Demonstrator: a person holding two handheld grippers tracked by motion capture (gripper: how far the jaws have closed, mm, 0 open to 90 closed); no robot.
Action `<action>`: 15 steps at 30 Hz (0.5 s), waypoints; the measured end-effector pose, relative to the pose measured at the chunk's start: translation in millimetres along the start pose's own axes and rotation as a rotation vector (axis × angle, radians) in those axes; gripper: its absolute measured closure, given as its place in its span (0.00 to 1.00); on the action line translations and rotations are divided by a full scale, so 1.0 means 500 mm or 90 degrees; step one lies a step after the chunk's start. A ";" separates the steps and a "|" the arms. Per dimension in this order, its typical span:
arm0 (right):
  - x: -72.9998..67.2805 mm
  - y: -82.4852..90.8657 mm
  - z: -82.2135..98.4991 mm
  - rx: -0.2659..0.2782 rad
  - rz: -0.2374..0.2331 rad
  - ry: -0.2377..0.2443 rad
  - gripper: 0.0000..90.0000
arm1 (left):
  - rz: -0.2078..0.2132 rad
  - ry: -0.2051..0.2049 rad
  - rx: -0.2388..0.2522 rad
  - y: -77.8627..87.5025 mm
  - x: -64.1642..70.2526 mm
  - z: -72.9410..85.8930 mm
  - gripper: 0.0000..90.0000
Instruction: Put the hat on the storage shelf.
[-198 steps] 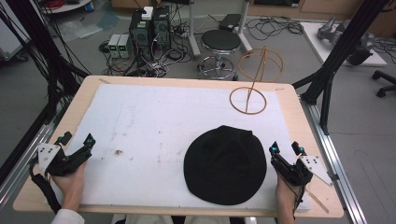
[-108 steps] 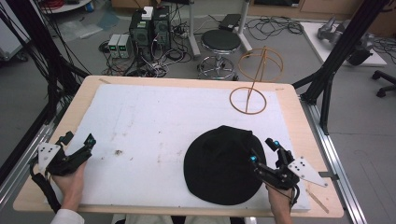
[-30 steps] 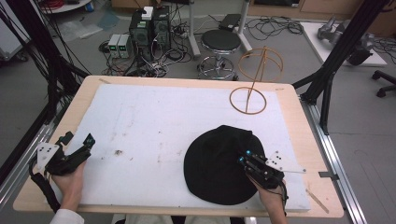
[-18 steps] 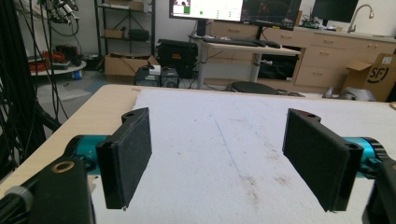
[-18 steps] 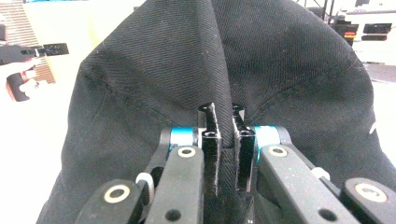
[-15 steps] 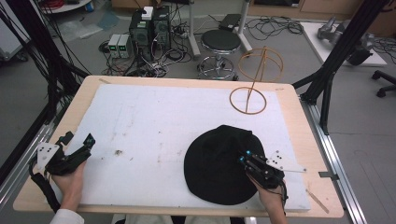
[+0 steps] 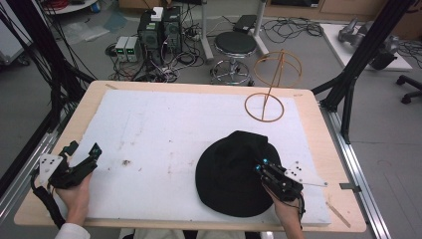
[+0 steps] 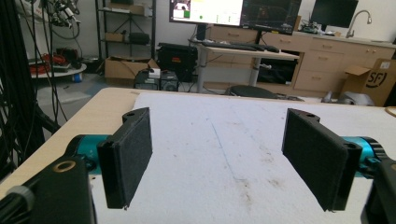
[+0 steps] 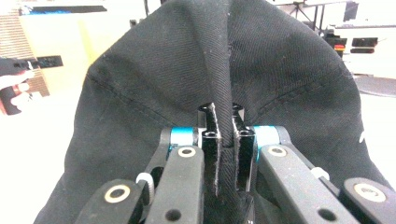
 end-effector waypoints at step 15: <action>-0.006 -0.004 -0.034 0.060 0.058 0.016 0.95 | 0.009 -0.007 0.000 -0.016 0.007 -0.002 0.27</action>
Point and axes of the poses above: each handheld gripper's, and its own axes: y roughly backward along the jaws, z roughly out of its underside, x roughly to its right, the point moved 6 cm from there along -y, roughly forward along the jaws, and after that the axes turned 8 degrees about y, right-handed, at the moved point
